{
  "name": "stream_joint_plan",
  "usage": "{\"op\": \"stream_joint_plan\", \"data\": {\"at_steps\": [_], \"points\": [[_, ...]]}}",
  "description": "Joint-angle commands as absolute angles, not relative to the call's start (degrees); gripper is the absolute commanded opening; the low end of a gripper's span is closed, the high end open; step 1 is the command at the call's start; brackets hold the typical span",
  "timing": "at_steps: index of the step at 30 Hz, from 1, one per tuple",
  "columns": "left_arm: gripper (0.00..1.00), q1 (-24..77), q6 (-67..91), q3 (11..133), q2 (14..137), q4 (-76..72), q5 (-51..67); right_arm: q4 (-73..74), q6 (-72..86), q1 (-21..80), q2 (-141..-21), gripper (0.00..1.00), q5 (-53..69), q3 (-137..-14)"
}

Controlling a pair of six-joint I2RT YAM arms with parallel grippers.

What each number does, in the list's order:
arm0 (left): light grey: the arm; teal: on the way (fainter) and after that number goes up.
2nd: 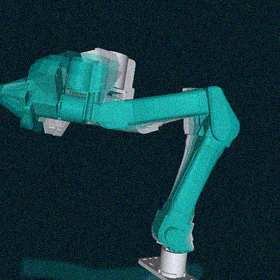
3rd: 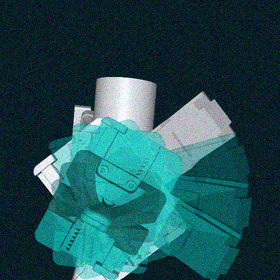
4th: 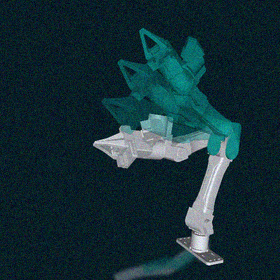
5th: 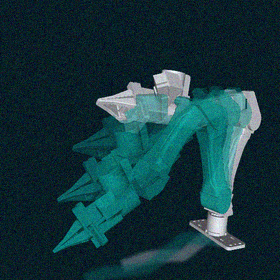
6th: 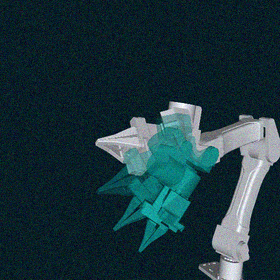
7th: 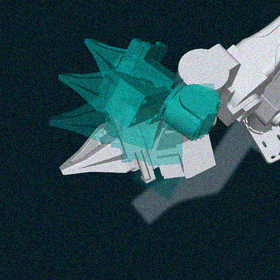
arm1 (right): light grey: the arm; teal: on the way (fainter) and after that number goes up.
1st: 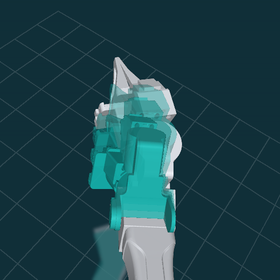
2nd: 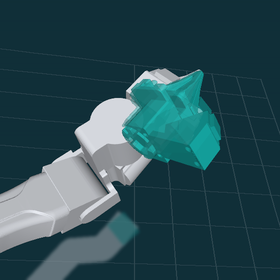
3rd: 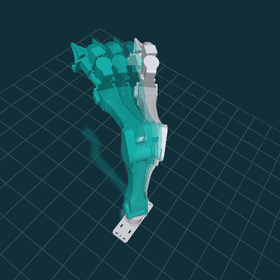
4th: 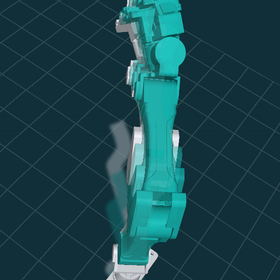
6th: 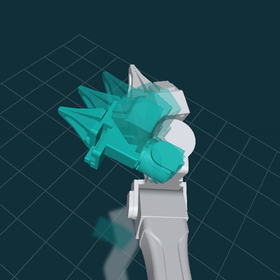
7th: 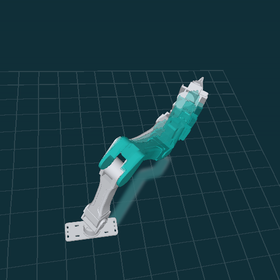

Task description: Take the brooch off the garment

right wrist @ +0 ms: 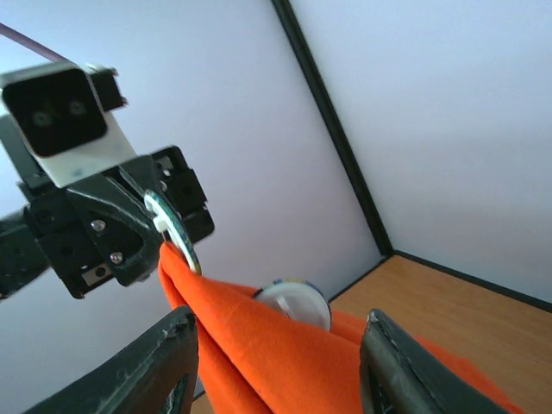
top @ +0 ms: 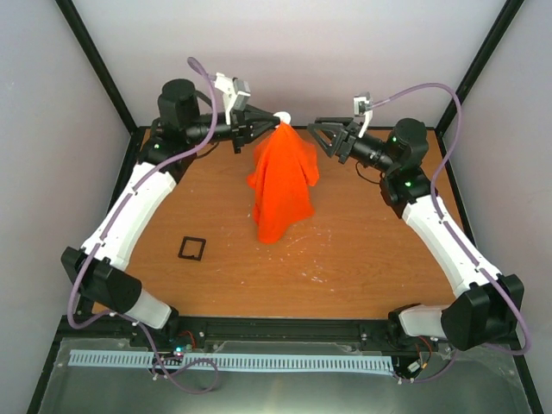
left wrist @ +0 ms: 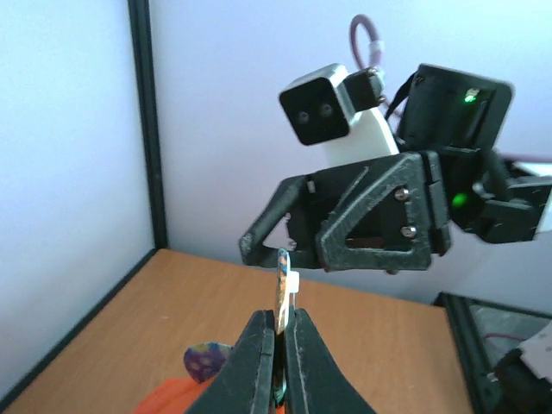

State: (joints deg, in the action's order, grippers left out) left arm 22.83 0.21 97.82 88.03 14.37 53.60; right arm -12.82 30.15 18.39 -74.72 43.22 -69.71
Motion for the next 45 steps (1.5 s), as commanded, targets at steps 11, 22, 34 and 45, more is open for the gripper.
{"op": "stream_joint_plan", "data": {"at_steps": [11, 22, 34, 45], "points": [[0.01, 22.76, 30.29, 80.75, 82.32, -6.92, 68.33, -40.39, 42.27, 23.03, -74.69, 0.53, 57.78, -59.03], [0.01, 22.76, 32.95, 79.45, 81.71, -8.22, 69.98, -42.85, 44.05, 26.00, -77.04, 0.18, 58.18, -60.44], [0.66, 21.91, 0.89, 89.98, 85.41, 25.92, 73.81, 7.00, 16.37, 24.96, -77.66, 0.03, 63.30, -74.20], [0.70, 20.42, -44.23, 107.14, 94.95, 68.91, 59.91, 47.26, -11.41, 25.71, -83.74, 0.02, 60.79, -86.17]]}}
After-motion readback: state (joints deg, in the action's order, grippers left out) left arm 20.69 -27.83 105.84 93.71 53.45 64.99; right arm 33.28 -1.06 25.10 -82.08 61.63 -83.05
